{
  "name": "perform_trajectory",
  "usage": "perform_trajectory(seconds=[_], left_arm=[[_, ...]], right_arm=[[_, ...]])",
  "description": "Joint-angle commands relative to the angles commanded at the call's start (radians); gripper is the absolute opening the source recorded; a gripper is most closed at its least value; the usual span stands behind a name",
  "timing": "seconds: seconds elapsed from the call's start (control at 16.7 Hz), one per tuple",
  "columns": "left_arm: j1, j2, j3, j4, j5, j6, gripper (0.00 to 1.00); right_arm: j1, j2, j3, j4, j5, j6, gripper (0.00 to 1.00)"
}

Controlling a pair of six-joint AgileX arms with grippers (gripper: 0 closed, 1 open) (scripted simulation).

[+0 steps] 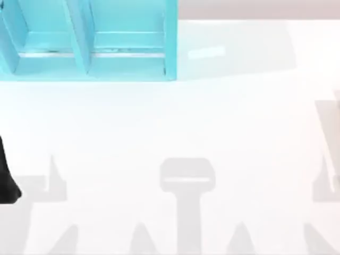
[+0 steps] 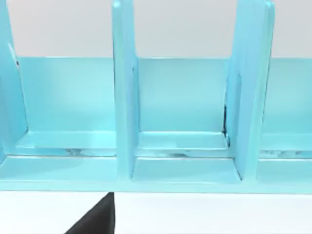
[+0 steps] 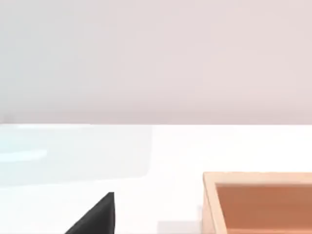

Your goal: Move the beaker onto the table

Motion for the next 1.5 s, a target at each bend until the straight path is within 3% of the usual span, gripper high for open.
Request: perform_trajectory(seconds=[0.24, 0.48, 1.2, 1.5], left_arm=[[0.000, 0.000, 0.000, 0.000, 0.000, 0.000, 1.00], [0.000, 0.000, 0.000, 0.000, 0.000, 0.000, 1.00], [0.000, 0.000, 0.000, 0.000, 0.000, 0.000, 1.00], [0.000, 0.000, 0.000, 0.000, 0.000, 0.000, 1.00]], right_arm=[[-0.017, 0.031, 0.031, -0.031, 0.001, -0.014, 1.00], [-0.103, 0.222, 0.217, -0.210, 0.000, -0.086, 1.00], [-0.440, 1.406, 1.184, -1.031, -0.003, -0.392, 1.00], [-0.517, 1.720, 1.468, -1.260, -0.002, -0.490, 1.00]])
